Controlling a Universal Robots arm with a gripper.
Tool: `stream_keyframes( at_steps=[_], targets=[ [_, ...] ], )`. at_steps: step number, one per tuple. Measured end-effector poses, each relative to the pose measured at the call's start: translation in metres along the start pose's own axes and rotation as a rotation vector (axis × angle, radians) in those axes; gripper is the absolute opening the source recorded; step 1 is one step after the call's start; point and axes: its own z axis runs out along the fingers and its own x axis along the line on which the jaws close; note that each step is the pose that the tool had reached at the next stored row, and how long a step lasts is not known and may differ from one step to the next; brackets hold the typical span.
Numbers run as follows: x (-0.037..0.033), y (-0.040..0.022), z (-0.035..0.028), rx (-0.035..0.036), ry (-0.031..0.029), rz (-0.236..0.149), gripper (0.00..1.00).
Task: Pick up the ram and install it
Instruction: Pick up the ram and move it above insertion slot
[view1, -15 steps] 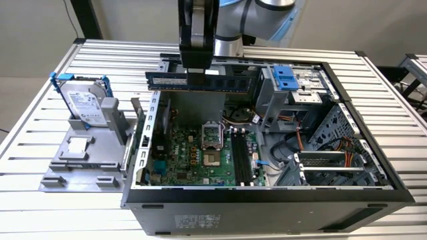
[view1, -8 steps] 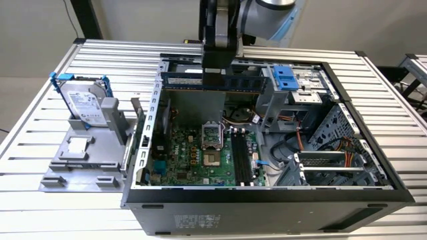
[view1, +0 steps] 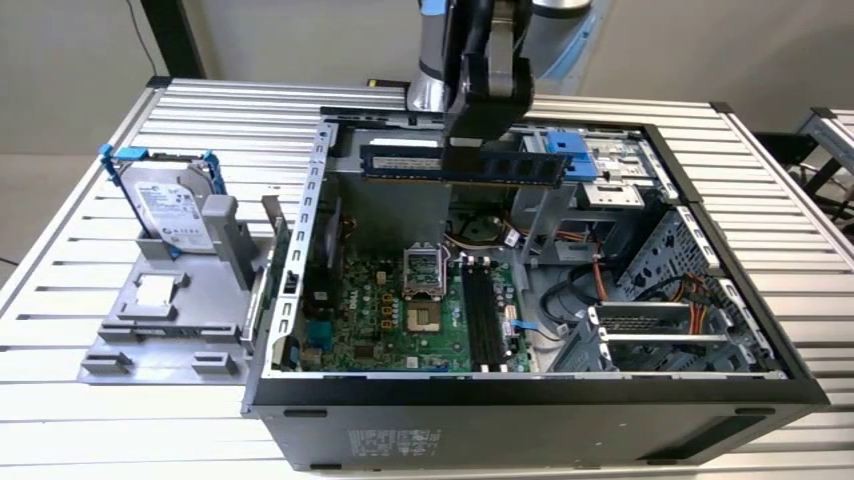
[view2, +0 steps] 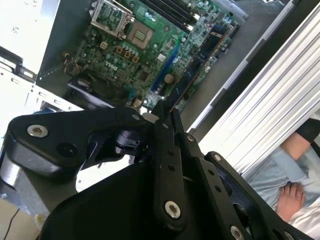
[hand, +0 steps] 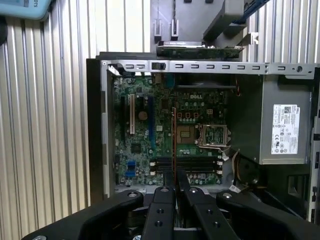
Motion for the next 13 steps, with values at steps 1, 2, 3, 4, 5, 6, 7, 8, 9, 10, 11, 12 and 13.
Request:
stream_keyframes(
  at_steps=[1,2,3,4,5,6,7,8,9,10,11,12,13],
  targets=[
    [-0.0001,-0.0029,-0.0001,-0.0001,0.0001,0.000,0.00],
    [-0.0002,-0.0061,-0.0001,0.0000,0.0001,0.000,0.00],
    [-0.0002,-0.0091,-0.0002,-0.0001,0.0001,0.000,0.00],
    [-0.0003,-0.0122,-0.0002,-0.0001,0.0002,0.000,0.00],
    [-0.0004,-0.0152,-0.0002,-0.0001,0.0002,0.000,0.00],
    [-0.0004,-0.0182,-0.0002,0.0000,0.0001,0.000,0.00],
    [-0.0005,-0.0210,-0.0002,0.0000,0.0000,0.000,0.00],
    [-0.0006,-0.0238,-0.0002,0.0000,0.0001,0.000,0.00],
    [-0.0006,-0.0264,-0.0003,-0.0001,0.0001,0.000,0.00],
    [-0.0007,-0.0292,-0.0004,-0.0001,0.0002,0.000,0.00],
    [-0.0008,-0.0317,-0.0004,-0.0001,0.0001,0.000,0.00],
    [-0.0009,-0.0343,-0.0004,-0.0001,0.0001,0.000,0.00],
    [-0.0010,-0.0368,-0.0004,0.0000,0.0001,0.000,0.00]
  ],
)
